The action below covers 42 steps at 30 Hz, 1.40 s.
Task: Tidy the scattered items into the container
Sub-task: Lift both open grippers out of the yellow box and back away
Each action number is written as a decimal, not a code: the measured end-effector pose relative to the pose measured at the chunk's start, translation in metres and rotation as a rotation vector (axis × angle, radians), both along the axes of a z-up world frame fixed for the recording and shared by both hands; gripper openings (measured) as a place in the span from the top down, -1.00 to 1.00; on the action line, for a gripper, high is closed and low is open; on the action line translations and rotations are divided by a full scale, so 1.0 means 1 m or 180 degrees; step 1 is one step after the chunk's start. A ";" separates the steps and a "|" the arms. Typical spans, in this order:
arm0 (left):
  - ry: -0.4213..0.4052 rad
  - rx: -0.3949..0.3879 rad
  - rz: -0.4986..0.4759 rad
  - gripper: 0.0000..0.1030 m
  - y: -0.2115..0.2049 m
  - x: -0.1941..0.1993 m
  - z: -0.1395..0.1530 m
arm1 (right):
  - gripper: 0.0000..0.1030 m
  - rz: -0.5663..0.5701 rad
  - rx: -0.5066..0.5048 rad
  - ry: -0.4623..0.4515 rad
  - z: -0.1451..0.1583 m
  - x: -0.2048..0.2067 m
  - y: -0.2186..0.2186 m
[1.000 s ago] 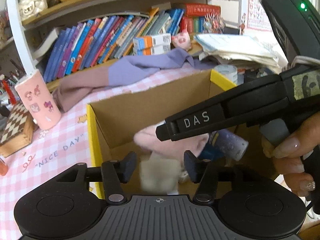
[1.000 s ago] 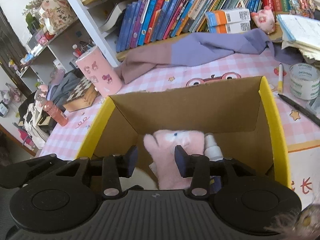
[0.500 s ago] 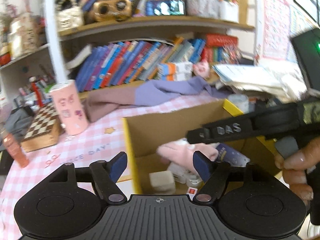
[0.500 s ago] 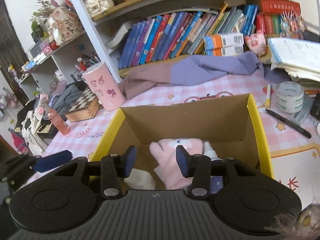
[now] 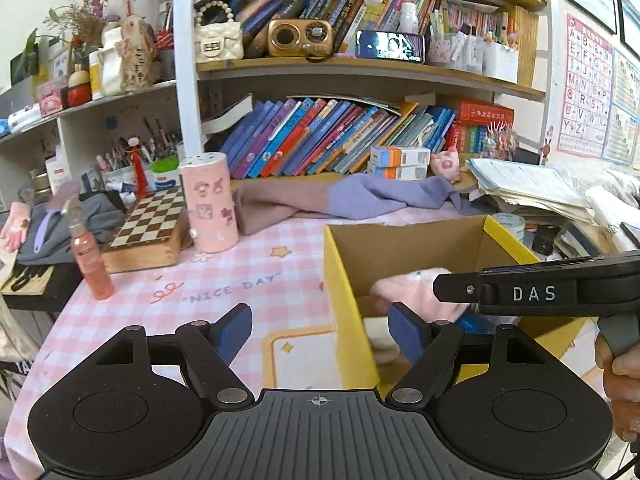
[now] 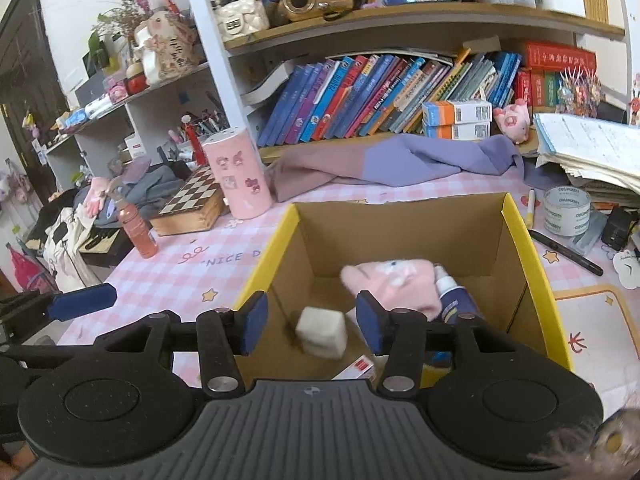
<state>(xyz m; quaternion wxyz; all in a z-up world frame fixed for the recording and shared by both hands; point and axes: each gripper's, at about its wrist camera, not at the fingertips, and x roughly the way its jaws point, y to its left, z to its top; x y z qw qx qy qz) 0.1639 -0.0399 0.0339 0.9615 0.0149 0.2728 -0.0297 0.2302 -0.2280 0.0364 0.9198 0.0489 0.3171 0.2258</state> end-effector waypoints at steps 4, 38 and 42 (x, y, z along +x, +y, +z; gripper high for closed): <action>0.0000 -0.0016 0.0014 -0.63 0.012 -0.018 -0.001 | 0.03 -0.0038 -0.0055 -0.0026 -0.001 -0.022 0.010; 0.0328 -0.0141 0.0006 -0.94 0.061 -0.128 -0.021 | -0.59 -0.0383 -0.0332 0.0052 -0.021 -0.164 0.042; 0.0342 -0.0139 0.0058 -0.97 0.065 -0.132 -0.020 | -0.68 -0.0400 -0.0354 0.0051 -0.022 -0.170 0.044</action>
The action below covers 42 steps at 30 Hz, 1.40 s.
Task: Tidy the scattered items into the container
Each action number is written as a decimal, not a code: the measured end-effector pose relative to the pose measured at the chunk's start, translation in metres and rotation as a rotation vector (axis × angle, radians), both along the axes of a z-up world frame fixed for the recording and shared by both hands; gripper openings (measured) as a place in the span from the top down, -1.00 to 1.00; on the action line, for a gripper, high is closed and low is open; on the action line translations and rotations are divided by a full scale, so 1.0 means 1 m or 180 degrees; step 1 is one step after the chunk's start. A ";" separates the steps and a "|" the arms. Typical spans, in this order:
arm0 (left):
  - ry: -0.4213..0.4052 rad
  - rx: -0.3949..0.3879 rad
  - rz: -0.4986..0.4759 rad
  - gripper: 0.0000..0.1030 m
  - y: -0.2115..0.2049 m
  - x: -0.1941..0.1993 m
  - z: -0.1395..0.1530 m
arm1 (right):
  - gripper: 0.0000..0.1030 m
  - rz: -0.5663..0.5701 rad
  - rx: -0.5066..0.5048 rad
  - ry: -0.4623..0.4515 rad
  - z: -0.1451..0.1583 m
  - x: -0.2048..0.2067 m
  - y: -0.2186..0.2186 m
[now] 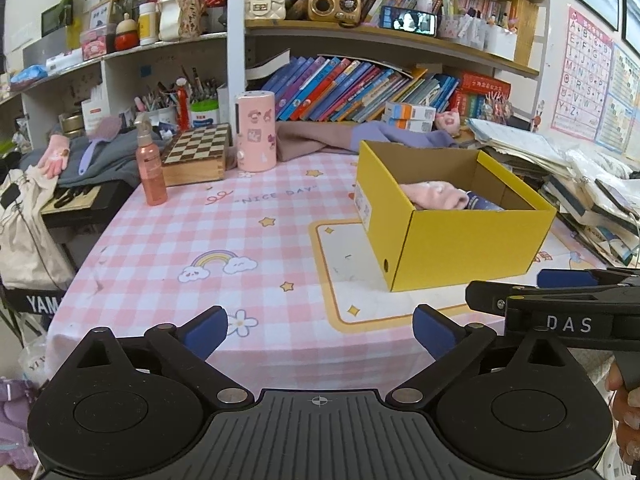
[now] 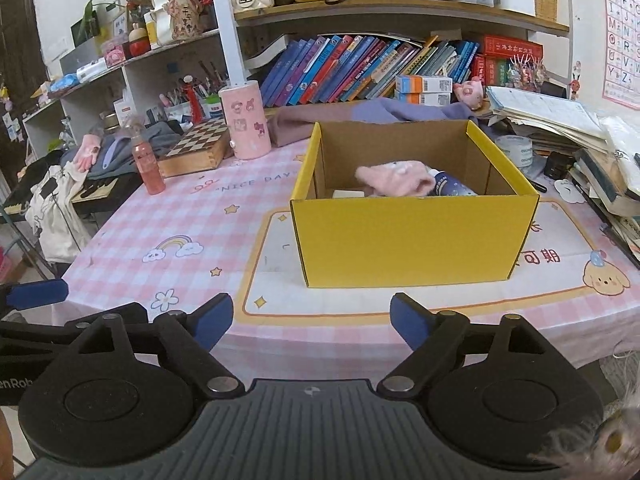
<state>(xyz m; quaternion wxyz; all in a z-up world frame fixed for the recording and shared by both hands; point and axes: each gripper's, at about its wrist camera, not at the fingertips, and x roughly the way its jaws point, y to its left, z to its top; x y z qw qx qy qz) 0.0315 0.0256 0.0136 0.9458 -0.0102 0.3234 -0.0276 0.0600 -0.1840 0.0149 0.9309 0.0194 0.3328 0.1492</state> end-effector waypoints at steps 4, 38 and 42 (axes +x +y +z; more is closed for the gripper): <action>0.0016 0.0001 0.0034 -0.98 0.003 -0.003 0.000 | -0.72 0.0002 -0.0027 0.0010 -0.001 -0.004 0.004; 0.0110 -0.0080 0.0070 -1.00 0.012 -0.012 -0.003 | -0.87 -0.0050 -0.0128 0.0063 -0.003 -0.015 0.007; 0.0118 -0.0074 0.0072 -1.00 0.012 -0.012 -0.004 | -0.87 -0.0052 -0.0129 0.0066 -0.003 -0.015 0.007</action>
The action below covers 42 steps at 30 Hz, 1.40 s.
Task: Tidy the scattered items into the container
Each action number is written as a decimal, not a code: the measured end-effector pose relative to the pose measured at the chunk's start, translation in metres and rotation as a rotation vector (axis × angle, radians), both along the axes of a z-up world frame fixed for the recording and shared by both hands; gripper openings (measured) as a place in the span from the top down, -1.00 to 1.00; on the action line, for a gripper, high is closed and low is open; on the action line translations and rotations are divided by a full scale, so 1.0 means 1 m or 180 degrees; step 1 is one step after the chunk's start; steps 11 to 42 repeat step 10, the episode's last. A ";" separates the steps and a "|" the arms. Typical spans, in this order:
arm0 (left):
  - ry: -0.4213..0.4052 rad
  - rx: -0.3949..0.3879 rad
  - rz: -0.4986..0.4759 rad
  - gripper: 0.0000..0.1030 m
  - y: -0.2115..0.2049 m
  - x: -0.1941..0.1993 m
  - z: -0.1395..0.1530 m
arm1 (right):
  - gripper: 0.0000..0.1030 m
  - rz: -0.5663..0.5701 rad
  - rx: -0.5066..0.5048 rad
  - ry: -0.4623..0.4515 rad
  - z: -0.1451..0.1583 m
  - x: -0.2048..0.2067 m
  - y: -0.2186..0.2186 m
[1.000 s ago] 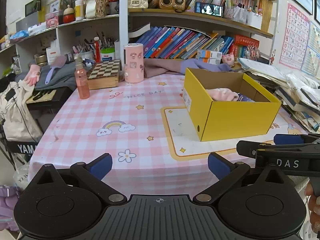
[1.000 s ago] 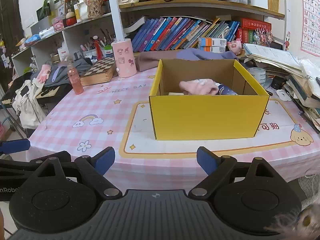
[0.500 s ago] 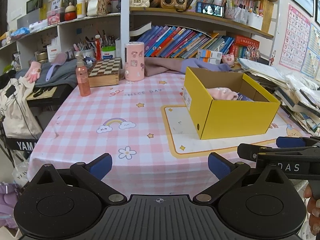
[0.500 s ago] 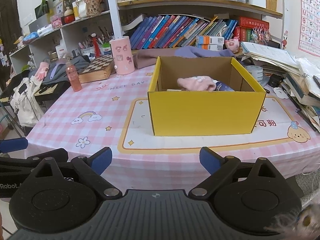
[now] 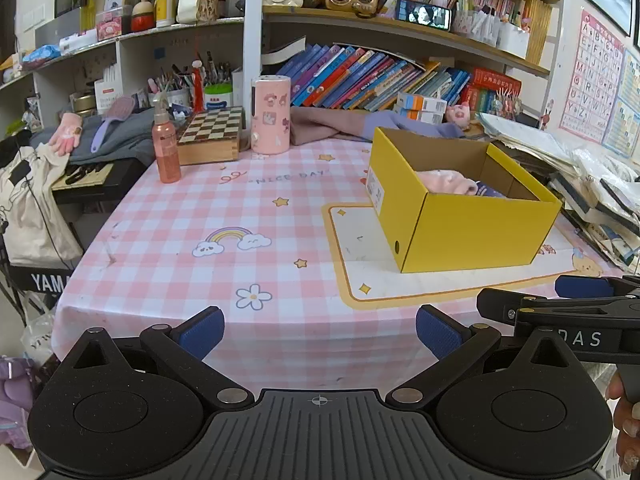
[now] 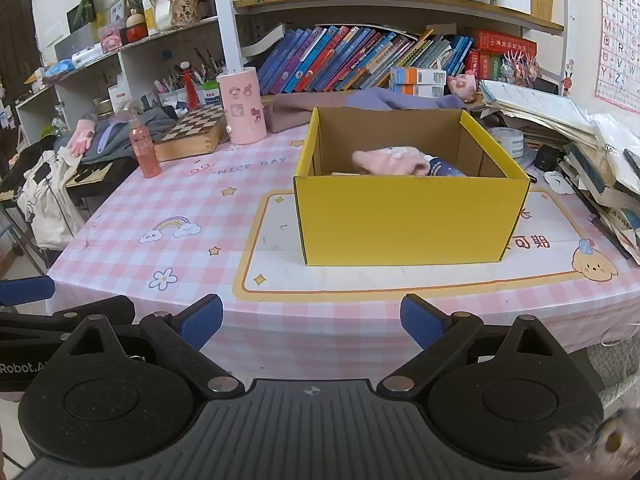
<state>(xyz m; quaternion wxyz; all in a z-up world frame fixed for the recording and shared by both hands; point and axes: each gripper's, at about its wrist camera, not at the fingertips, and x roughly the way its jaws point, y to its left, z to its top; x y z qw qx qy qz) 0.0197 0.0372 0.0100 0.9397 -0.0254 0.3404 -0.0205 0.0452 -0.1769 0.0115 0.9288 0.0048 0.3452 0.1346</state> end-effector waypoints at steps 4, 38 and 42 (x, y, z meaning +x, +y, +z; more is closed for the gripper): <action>0.0015 -0.0063 -0.0003 -1.00 0.001 0.000 -0.002 | -0.87 -0.0013 0.0006 0.0016 -0.002 0.000 -0.001; 0.0050 -0.0096 -0.0031 -1.00 0.000 0.003 -0.006 | -0.87 -0.0037 0.0005 0.0054 -0.005 0.002 -0.003; 0.0050 -0.0096 -0.0031 -1.00 0.000 0.003 -0.006 | -0.87 -0.0037 0.0005 0.0054 -0.005 0.002 -0.003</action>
